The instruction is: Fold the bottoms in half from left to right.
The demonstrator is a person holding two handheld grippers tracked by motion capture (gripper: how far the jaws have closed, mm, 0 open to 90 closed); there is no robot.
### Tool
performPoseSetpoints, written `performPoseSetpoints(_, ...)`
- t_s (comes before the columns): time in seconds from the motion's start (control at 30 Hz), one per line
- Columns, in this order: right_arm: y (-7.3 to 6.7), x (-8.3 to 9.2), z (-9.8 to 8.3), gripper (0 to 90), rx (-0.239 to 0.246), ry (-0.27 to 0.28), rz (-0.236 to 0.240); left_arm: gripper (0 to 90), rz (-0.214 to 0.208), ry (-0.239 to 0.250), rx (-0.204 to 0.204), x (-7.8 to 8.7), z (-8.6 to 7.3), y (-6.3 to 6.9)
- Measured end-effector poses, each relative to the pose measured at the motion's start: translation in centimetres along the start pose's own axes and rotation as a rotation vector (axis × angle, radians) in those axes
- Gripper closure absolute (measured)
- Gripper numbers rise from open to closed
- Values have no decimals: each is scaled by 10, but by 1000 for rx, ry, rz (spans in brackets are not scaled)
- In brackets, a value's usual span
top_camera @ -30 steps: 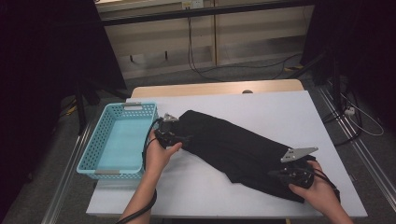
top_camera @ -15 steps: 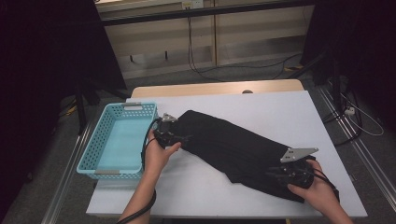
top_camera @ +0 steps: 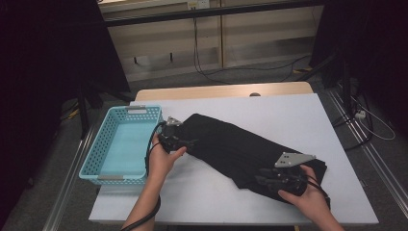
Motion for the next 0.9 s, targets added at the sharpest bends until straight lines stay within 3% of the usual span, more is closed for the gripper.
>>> performPoseSetpoints(0.1,-15,-10,-2,700,23,-31,42,188,-1,1,1,1,0,0)
performPoseSetpoints(0.2,-26,-21,-10,661,80,-76,62,188,-6,-5,3,1,-2,0)
performPoseSetpoints(0.33,-28,-33,-17,677,131,-113,37,186,-1,-5,4,-1,-2,0)
performPoseSetpoints(0.47,-25,-35,-16,809,172,-115,-14,187,-3,-3,4,-1,-1,1)
performPoseSetpoints(0.57,-25,-33,-16,855,174,-125,-7,187,-2,-3,4,-1,-2,0)
performPoseSetpoints(0.73,-35,-21,-18,859,162,-122,76,187,-3,-5,6,1,-2,-2)
performPoseSetpoints(0.8,-36,-20,-21,822,160,-121,85,186,-5,-8,5,1,-2,-2)
performPoseSetpoints(0.9,-38,-22,-20,687,141,-119,103,185,-3,-11,7,0,-3,-1)
Point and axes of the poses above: each handheld gripper's, and its own axes: x roughly backward along the jaws, z roughly out of its top, y roughly to its right, the point moved 10 cm from there along -x, roughly forward along the jaws, and after that the axes turned 7 degrees about -x, right-handed, at the moved point
